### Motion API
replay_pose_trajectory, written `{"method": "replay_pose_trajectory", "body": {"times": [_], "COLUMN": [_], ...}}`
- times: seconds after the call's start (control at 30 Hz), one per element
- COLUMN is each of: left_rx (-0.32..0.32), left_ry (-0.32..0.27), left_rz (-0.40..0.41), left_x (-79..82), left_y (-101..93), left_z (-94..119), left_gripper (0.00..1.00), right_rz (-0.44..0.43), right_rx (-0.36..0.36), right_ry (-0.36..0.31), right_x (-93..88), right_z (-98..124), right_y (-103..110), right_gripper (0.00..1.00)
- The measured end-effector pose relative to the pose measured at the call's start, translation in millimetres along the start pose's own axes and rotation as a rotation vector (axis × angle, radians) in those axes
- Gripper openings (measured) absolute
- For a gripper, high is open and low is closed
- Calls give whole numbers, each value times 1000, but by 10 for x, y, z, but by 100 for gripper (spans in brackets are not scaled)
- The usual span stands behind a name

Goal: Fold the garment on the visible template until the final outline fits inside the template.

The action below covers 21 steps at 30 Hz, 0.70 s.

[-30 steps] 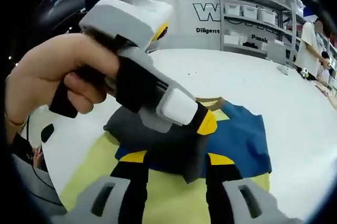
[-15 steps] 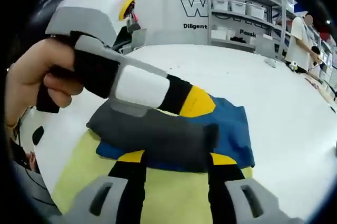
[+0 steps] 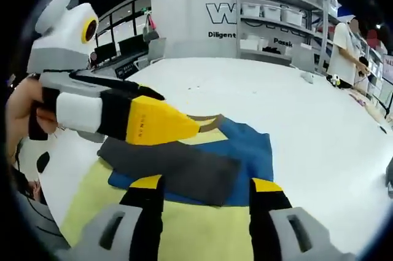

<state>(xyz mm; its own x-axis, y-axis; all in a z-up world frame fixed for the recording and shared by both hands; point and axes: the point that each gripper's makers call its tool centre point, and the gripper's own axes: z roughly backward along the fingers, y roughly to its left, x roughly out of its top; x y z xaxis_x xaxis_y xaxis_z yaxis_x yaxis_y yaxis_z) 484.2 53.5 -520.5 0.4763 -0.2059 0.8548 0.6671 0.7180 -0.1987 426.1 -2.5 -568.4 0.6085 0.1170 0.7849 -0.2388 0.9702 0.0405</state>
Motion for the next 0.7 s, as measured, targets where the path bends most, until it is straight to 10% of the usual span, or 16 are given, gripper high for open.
{"method": "replay_pose_trajectory", "body": {"times": [0.7], "left_rx": [199], "left_ry": [-35], "left_rz": [-43], "left_x": [-353], "left_y": [543], "left_z": [872], "left_gripper": [94], "right_rz": [10], "right_rx": [111], "right_ry": [-44], "right_x": [293], "right_z": [-87], "right_y": [348], "right_gripper": [69]}}
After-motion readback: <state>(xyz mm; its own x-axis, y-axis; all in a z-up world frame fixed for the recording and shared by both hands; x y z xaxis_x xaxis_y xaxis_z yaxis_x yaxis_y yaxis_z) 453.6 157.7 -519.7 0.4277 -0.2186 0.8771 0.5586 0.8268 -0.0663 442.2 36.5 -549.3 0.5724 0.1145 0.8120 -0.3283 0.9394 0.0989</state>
